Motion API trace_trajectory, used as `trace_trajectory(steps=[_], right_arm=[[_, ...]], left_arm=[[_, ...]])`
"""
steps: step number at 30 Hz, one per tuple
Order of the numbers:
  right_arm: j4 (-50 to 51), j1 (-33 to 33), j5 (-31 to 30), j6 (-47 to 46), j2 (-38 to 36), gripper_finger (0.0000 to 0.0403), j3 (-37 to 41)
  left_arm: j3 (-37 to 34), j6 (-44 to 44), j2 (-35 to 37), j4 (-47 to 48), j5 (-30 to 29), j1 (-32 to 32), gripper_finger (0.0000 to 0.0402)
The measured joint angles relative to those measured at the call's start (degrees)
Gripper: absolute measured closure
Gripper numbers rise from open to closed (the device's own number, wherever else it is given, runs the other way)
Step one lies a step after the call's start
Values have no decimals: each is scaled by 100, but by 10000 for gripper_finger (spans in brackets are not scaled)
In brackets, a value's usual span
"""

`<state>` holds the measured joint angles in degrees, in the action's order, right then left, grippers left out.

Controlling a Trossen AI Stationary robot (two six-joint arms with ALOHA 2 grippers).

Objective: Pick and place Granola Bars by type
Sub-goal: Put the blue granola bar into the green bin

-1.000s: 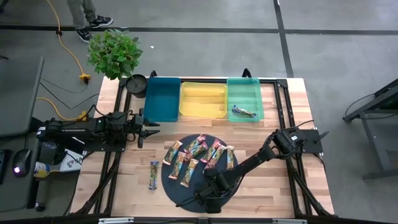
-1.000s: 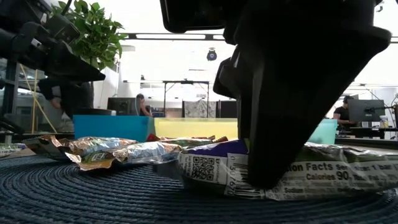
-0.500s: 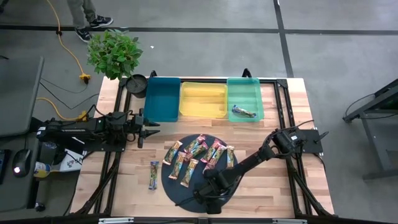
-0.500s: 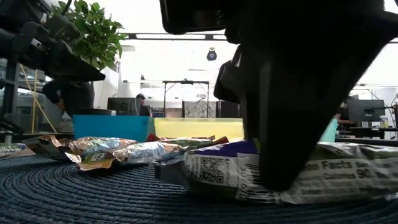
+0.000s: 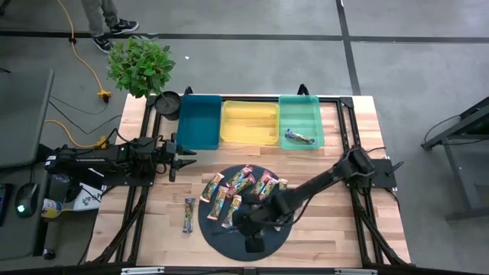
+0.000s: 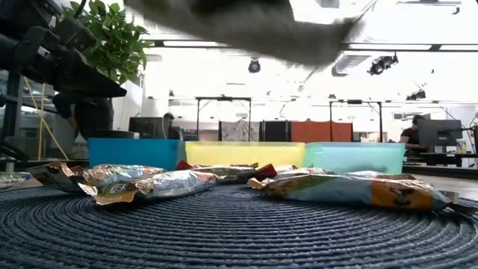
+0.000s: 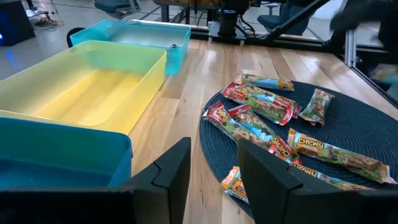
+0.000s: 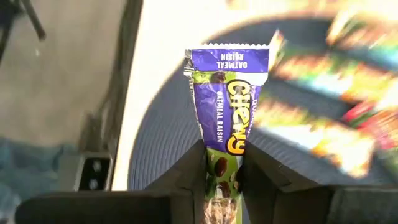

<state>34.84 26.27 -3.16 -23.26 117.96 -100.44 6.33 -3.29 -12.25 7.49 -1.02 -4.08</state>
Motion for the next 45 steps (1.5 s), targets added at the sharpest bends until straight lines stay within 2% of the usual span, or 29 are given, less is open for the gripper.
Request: trace_trajectory(steps=[10,17,22,32,37,41,45], right_arm=[[-1149,-121,-848,987,-1306,330,-2],[-1541,-100,-1226,1662,-1884,330,-5],[-1536,-16,-1610,2060,-1985,330,-7],[-1540,-27,-1630,2135,-1989,330,-4],[-1469,-51,-2012,2260,-1989,330,-4],[-1412,-164,-2301,2484,-2079,330,4],[-1169,-445,-2249,2524,-2313,330,4]], left_arm=[[0,1,2,4,0,-1,270],[0,0,2,6,-2,-2,270],[0,0,2,5,0,-2,270],[0,0,2,4,0,-2,270],[0,1,2,4,0,-1,270],[0,2,2,4,-1,-2,270],[0,1,2,5,0,-1,270]])
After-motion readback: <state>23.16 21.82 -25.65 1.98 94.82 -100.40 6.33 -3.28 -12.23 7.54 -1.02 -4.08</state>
